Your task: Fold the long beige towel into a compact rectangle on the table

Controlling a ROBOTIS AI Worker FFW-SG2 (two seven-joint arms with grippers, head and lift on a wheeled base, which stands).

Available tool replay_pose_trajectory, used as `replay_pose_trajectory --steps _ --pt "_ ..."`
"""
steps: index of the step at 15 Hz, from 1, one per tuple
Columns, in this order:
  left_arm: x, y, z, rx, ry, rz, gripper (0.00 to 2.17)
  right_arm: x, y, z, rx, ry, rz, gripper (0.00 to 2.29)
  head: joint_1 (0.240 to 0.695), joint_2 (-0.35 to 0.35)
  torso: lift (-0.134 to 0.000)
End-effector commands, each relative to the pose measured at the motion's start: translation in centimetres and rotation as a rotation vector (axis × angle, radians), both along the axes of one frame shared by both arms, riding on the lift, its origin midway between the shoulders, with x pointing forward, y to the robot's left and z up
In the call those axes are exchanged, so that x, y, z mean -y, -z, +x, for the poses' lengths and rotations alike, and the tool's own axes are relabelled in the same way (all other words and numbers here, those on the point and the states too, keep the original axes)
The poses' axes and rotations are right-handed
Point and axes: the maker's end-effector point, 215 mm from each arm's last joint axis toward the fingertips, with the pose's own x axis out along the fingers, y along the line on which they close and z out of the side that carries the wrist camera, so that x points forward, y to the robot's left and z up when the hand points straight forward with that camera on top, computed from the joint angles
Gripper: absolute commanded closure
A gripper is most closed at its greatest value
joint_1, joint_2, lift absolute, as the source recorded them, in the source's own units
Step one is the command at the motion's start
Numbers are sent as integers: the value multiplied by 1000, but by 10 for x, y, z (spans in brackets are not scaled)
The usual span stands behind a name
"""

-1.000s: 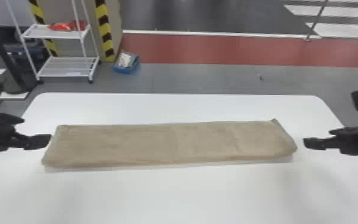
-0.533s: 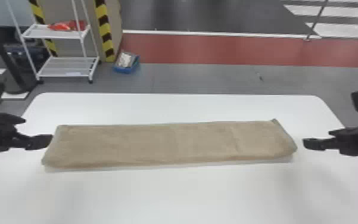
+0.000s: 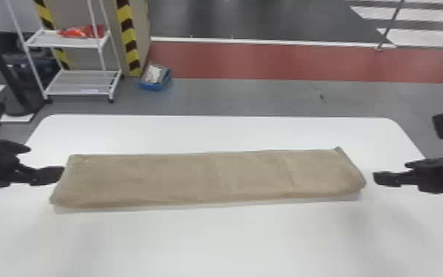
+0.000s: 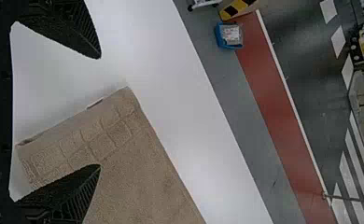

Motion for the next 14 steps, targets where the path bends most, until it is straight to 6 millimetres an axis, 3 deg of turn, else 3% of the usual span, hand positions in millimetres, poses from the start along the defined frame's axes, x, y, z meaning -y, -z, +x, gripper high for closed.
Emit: replay_pose_trajectory --steps 1,5,8,14 --pt "0 1 1 4 -9 -4 56 0 1 -1 -2 0 0 60 695 -53 -124" --pt "-4 18 -7 -58 -105 -73 60 0 5 -2 -5 -2 0 60 695 -51 -124" --pt "3 36 -22 -176 -230 -268 83 1 6 -3 -7 -1 -2 60 695 -47 -124" --pt "26 41 -3 -145 -299 -308 117 1 11 -7 -17 0 -2 60 695 -62 -124"
